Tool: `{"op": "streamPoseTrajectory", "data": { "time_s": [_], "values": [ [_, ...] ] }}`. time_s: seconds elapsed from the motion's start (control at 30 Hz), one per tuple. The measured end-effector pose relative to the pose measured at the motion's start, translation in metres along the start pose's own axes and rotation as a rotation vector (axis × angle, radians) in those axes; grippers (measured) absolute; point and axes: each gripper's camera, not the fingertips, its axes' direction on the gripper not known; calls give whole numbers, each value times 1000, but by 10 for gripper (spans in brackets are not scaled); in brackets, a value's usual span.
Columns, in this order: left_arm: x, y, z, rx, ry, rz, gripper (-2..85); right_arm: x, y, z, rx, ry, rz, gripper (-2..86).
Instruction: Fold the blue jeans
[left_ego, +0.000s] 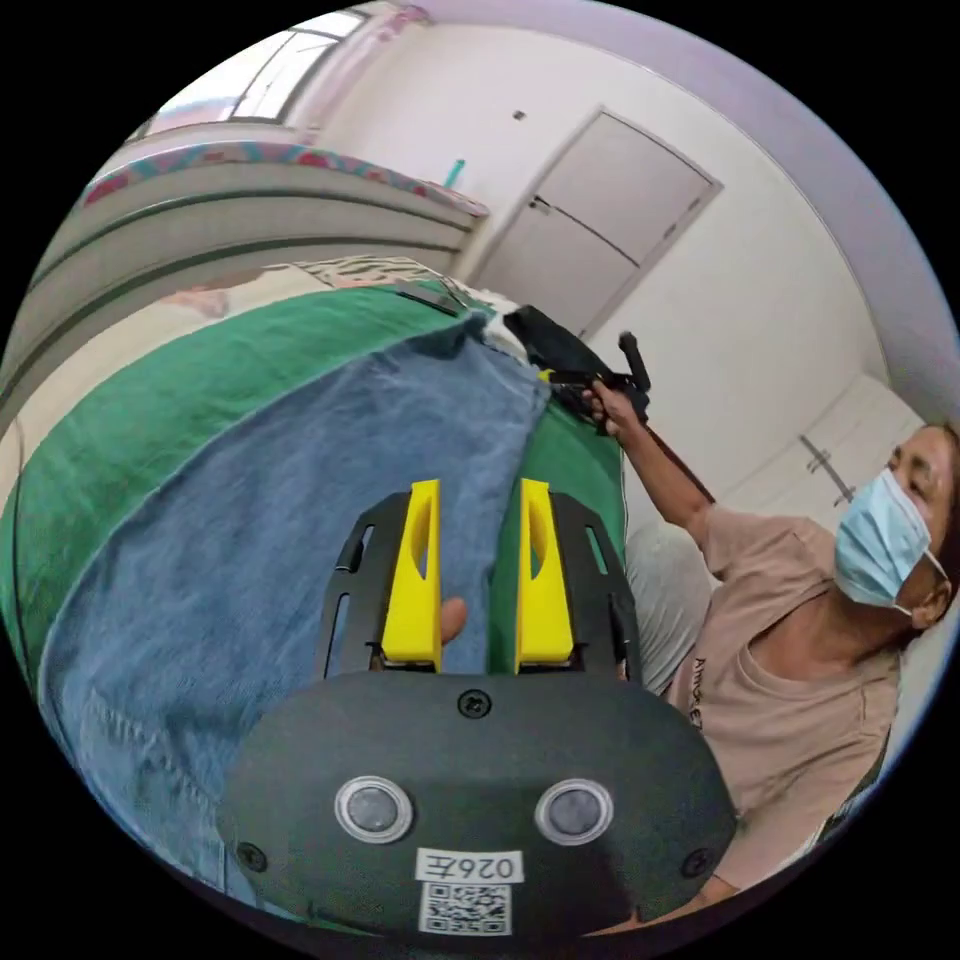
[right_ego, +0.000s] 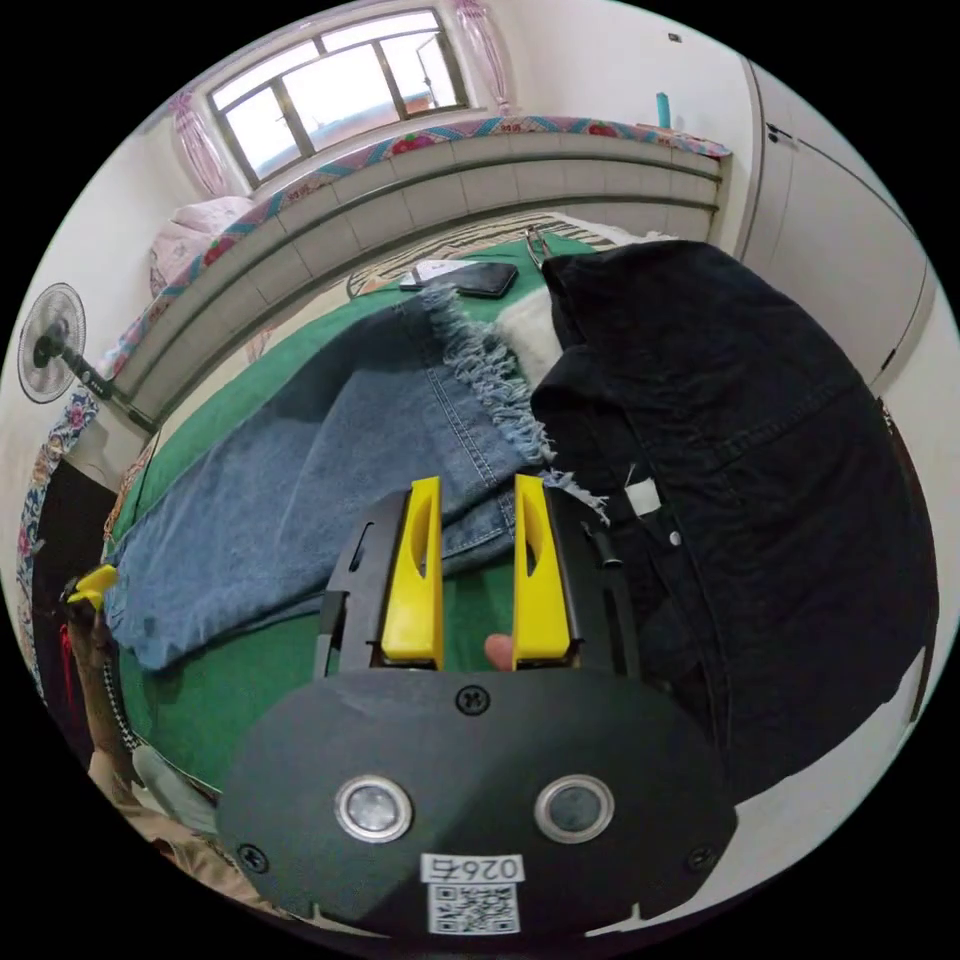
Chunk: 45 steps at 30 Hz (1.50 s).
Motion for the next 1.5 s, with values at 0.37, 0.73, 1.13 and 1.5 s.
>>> {"op": "streamPoseTrajectory", "data": {
  "time_s": [0.37,0.73,1.13,1.5],
  "values": [
    [-52,-1,248,-237,-179,68,66,65,-11,-9,65,-20,24,-10],
    [-165,17,312,9,-85,-68,66,143,40,-23,165,-365,256,102],
    [-265,-132,562,-127,-308,41,217,201,22,11,155,-616,330,139],
    [-316,-173,706,-427,-160,29,35,219,2,21,188,-758,262,44]
  ]
}}
